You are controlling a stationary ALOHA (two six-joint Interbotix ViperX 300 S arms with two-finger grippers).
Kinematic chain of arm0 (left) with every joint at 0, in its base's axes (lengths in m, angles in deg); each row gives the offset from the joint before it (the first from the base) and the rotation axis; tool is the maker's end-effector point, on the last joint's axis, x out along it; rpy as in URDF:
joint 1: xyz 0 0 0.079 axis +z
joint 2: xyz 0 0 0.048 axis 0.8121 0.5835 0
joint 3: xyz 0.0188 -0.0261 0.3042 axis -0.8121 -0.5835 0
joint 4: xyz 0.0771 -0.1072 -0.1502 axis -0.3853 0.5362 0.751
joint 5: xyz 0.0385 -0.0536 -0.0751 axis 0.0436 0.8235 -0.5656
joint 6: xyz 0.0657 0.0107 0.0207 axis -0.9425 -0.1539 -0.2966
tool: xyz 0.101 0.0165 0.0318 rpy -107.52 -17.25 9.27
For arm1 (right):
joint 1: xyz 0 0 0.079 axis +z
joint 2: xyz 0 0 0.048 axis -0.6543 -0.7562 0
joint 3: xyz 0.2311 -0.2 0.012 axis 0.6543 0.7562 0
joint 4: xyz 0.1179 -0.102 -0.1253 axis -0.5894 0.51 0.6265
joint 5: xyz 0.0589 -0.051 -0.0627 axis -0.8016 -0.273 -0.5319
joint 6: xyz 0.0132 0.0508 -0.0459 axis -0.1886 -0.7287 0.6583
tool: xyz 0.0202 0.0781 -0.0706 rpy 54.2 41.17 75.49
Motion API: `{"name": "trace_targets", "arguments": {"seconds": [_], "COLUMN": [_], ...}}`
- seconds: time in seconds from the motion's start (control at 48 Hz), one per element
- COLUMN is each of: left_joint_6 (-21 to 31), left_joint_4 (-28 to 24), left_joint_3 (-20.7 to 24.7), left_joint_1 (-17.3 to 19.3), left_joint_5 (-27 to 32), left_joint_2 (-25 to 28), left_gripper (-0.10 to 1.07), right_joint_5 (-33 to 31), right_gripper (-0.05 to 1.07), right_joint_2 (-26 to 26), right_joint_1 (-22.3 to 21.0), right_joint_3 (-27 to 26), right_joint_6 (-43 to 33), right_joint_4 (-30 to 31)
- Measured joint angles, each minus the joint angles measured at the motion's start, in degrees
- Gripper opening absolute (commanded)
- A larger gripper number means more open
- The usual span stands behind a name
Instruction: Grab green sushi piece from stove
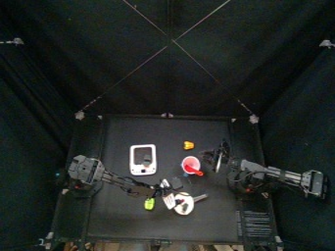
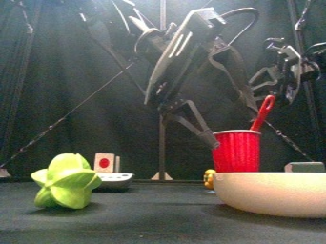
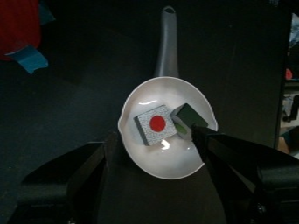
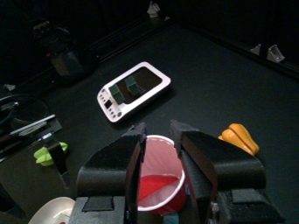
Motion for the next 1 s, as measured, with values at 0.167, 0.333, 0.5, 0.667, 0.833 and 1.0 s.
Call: {"name": "trace_targets", "arguments": {"seconds": [0.167,0.333,0.5,0.667,0.833,1.0], "left_joint_6": [0.0,0.9,3.3,5.3,5.4,5.7], "left_joint_4": [-0.6,-0.9,-1.2,-1.3,-1.1,-0.3], "left_joint_3": [-1.1,-3.6,-6.6,-10.3,-14.3,-17.5], "left_joint_1": [0.0,0.5,3.2,7.2,12.2,17.9], "left_joint_5": [-6.9,-16.4,-24.7,-29.2,-30.1,-29.9], "left_joint_2": [-3.7,-9.1,-12.7,-16.0,-18.6,-20.0], "left_gripper": [1.0,1.0,1.0,1.0,1.0,1.0], "right_joint_5": [0.0,0.0,0.0,0.0,-0.4,-0.7], "right_gripper": [0.71,0.71,0.71,0.71,0.71,0.71], "right_joint_2": [0.0,0.0,0.0,0.0,-0.1,0.0], "right_joint_1": [0.0,0.0,0.0,-0.1,0.0,0.0], "right_joint_3": [0.1,0.0,0.1,0.2,0.2,0.2], "right_joint_6": [-0.1,-0.1,-0.1,-0.1,-0.1,-0.1], "right_joint_4": [0.1,0.1,0.1,0.1,0.1,0.1]}}
